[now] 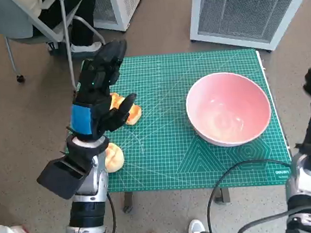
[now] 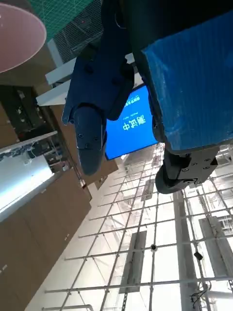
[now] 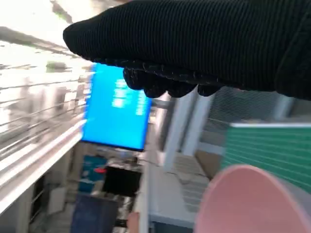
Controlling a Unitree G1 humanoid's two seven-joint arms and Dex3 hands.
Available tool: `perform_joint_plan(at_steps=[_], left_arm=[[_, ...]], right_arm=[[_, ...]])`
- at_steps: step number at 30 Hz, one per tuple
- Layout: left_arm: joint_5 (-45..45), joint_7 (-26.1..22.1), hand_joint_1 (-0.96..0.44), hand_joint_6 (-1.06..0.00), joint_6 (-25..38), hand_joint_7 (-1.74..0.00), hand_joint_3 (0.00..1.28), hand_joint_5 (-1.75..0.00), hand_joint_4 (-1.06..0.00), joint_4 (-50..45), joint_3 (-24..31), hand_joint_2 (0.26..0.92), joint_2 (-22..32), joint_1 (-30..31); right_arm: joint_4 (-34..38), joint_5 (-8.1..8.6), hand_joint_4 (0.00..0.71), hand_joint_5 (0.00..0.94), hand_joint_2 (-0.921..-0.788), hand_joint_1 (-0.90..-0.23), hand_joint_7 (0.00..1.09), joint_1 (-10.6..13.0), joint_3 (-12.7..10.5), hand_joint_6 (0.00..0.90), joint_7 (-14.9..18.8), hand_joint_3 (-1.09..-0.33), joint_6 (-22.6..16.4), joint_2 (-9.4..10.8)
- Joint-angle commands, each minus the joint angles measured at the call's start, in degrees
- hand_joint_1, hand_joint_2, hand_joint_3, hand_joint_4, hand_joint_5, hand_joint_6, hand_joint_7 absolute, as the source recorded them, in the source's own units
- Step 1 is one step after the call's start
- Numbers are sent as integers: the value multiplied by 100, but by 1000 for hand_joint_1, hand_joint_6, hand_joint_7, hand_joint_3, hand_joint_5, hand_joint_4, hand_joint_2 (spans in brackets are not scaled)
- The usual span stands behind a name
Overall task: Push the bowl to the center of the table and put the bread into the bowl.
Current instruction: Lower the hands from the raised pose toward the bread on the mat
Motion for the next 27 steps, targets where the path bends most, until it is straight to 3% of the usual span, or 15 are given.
perform_joint_plan(at_steps=[1, 17, 21, 27], left_arm=[[-87, -80, -497, -231, -30, -390, 349, 0, -352, 51, 31, 921, 78, 41], [-128, -160, -504, -238, 42, -363, 359, 0, -335, -53, 94, 921, 207, 129], [-114, -147, -522, -241, 47, -352, 356, 0, -322, -93, 106, 921, 247, 174], [-114, -142, -530, -246, 54, -342, 355, 0, -317, -105, 103, 921, 254, 182]], right_arm=[[408, 107, 208, 0, -921, -500, 501, -97, 15, 44, 102, -902, 306, 222], [1009, 444, 200, 8, -921, -470, 487, -830, -184, 55, 344, -879, 1507, 790], [1038, 457, 209, 10, -921, -476, 480, -965, -163, 71, 388, -873, 1667, 878], [1036, 451, 212, 9, -921, -478, 472, -979, -178, 78, 403, -874, 1700, 885]])
